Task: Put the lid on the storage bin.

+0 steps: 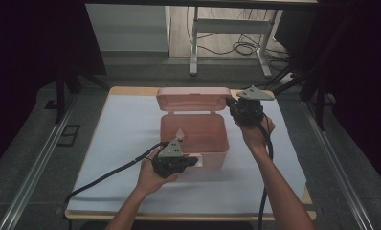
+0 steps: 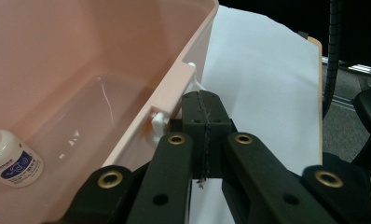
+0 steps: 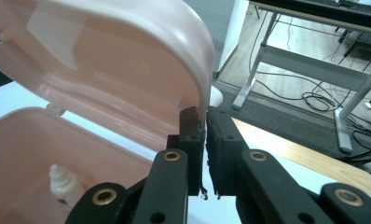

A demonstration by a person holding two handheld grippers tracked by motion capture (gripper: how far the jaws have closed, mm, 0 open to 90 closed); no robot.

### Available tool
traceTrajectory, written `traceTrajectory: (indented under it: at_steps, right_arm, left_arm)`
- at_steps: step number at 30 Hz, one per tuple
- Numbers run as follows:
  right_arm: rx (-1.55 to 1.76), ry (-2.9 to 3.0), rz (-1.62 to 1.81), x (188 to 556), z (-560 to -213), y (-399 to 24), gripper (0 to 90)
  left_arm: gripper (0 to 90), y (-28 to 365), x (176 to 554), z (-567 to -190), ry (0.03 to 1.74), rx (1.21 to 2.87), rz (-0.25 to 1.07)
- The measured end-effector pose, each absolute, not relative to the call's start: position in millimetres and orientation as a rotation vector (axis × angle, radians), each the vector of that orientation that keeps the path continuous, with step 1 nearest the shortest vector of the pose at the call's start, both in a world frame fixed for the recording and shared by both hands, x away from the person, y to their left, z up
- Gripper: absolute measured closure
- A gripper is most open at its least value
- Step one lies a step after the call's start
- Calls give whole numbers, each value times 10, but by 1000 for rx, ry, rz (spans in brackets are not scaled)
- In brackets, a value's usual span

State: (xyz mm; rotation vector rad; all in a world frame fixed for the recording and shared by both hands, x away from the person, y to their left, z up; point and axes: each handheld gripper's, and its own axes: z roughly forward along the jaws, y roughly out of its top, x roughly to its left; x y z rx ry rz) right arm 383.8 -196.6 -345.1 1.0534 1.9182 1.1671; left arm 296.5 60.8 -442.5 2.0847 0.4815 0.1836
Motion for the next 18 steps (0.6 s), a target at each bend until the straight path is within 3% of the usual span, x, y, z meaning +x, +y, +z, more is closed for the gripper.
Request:
traceTrajectory:
  at_steps: [18]
  right_arm:
    - [1059, 1964, 1193, 3762, -3470, -2018, 832]
  left_arm:
    - [900, 609, 2966, -4424, 483, 2086, 182]
